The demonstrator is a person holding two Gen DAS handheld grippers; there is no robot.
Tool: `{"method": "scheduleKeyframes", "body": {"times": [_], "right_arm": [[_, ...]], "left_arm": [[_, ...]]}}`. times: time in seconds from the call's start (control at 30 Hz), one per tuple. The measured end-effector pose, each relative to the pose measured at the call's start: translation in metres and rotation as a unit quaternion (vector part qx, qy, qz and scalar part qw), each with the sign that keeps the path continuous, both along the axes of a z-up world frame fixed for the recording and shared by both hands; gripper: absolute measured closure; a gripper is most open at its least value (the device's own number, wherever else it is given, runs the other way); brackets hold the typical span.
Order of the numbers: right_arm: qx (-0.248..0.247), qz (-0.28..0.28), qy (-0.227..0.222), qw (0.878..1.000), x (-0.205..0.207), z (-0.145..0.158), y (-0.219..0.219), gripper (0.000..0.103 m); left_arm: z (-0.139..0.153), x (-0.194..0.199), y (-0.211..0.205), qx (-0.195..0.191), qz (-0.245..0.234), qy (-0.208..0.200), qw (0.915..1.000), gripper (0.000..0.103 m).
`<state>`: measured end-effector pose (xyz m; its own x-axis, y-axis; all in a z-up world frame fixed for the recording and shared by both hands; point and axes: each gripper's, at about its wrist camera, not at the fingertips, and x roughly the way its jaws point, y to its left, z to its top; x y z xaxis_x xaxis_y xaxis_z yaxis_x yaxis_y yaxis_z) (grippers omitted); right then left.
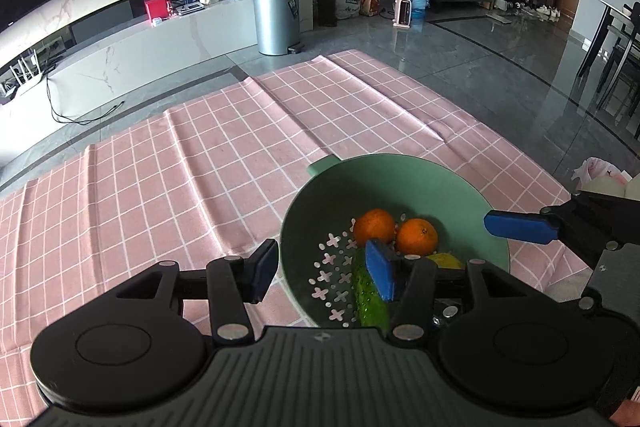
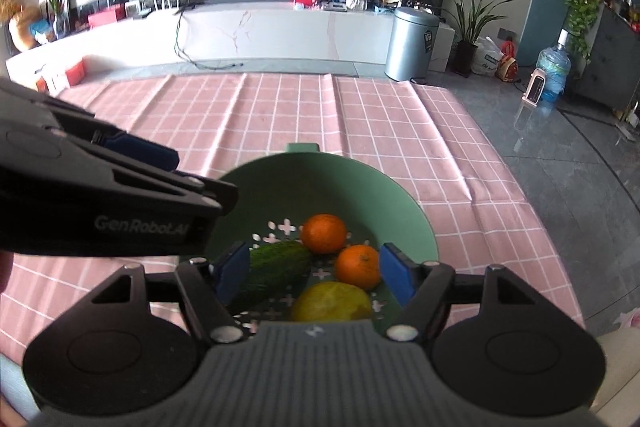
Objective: Organize fruits
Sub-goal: 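Open both tools to drop the oranges and withdraw from the colander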
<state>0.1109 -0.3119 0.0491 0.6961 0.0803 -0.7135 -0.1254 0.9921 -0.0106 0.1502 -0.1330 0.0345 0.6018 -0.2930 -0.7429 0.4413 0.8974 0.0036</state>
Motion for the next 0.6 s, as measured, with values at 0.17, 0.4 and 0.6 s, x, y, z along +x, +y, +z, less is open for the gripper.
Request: {"method": "scheduleKeyframes", "body": {"times": [0.17,0.4,0.6], "right_arm": [[0.044,-0.014,-0.014,0.999,-0.022,0.006,0.010,0.032],[0.097,-0.026,-0.026,0.995,-0.051,0.004,0.030,0.031],[0.100,-0.013,-0.041,0.994,-0.069,0.000,0.056,0.030]], "left_arm": [[0.006,-0.022,0.024,0.007,0.014,-0.011,0.9998,0.043],[0.007,-0.046,0.064,0.001,0.048,-0.017,0.9987,0.042],[0.000,-0.061,0.101,0.002,0.084,-0.016,0.9963,0.041]]}}
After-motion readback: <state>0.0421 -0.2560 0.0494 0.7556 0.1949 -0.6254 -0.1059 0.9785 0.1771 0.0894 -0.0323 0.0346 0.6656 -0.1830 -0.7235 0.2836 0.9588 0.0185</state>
